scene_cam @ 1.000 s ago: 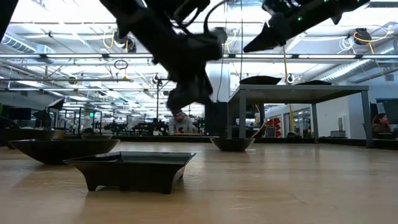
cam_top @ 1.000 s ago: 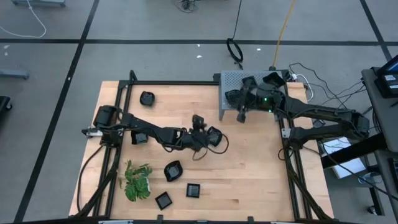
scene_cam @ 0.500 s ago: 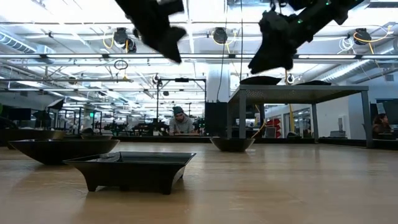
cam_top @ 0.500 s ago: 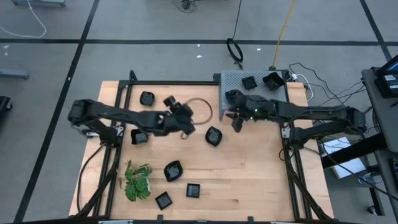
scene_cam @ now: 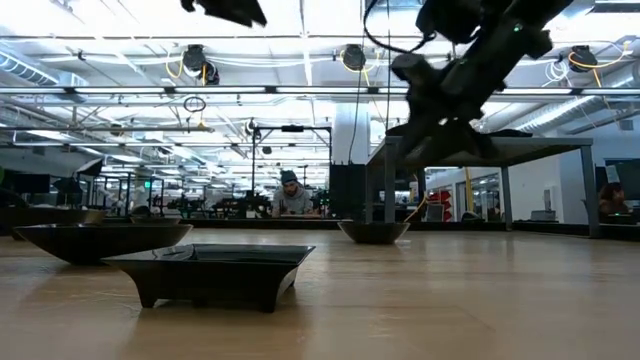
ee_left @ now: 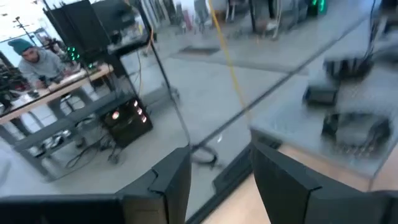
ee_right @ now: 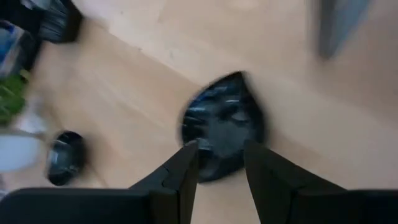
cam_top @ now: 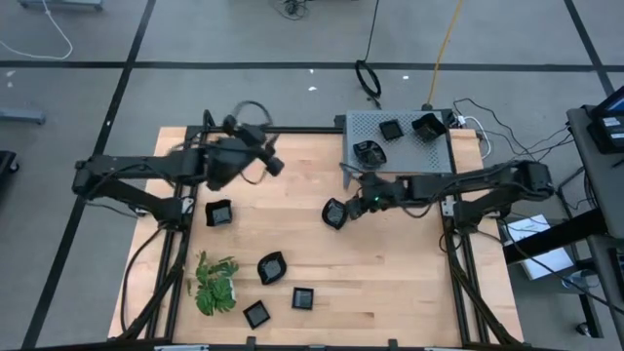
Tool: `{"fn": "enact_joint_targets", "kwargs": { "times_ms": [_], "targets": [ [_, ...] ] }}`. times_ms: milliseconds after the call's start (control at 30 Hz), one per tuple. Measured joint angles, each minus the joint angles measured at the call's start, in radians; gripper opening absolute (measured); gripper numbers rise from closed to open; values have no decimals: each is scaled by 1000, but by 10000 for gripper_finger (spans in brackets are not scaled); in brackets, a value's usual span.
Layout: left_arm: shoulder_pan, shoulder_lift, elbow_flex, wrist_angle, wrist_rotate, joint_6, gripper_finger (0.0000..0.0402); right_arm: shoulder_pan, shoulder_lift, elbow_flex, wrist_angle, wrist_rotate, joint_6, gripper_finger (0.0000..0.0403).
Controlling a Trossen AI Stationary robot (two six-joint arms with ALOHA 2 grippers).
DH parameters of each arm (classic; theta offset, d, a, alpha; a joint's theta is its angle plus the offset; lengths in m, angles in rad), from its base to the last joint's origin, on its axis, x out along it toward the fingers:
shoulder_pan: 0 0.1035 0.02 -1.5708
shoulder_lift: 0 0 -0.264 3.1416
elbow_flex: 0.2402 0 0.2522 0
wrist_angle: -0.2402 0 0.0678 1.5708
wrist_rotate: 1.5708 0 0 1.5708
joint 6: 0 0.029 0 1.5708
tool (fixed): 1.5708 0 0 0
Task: Pick & Place Mini shaped plates
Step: Stack the leaf-shaped plate on top of the other leaf-shaped plates
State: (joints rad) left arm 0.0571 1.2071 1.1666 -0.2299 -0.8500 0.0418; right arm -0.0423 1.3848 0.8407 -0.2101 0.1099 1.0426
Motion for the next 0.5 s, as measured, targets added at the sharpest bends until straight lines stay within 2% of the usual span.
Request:
{"fn": "enact_joint_targets", "kwargs": {
  "times_ms": [200, 367, 500],
  "targets": [
    [-18, -131, -1, -44, 42, -3, 173, 72, 128, 1, 72, 94, 141, 119],
    [-47, -238, 1, -37, 103, -2, 173, 104, 215, 0, 72, 104, 253, 119],
    [-62, -309, 1, -26, 110, -2, 173, 117, 279, 1, 92, 132, 291, 119]
  ]
}}
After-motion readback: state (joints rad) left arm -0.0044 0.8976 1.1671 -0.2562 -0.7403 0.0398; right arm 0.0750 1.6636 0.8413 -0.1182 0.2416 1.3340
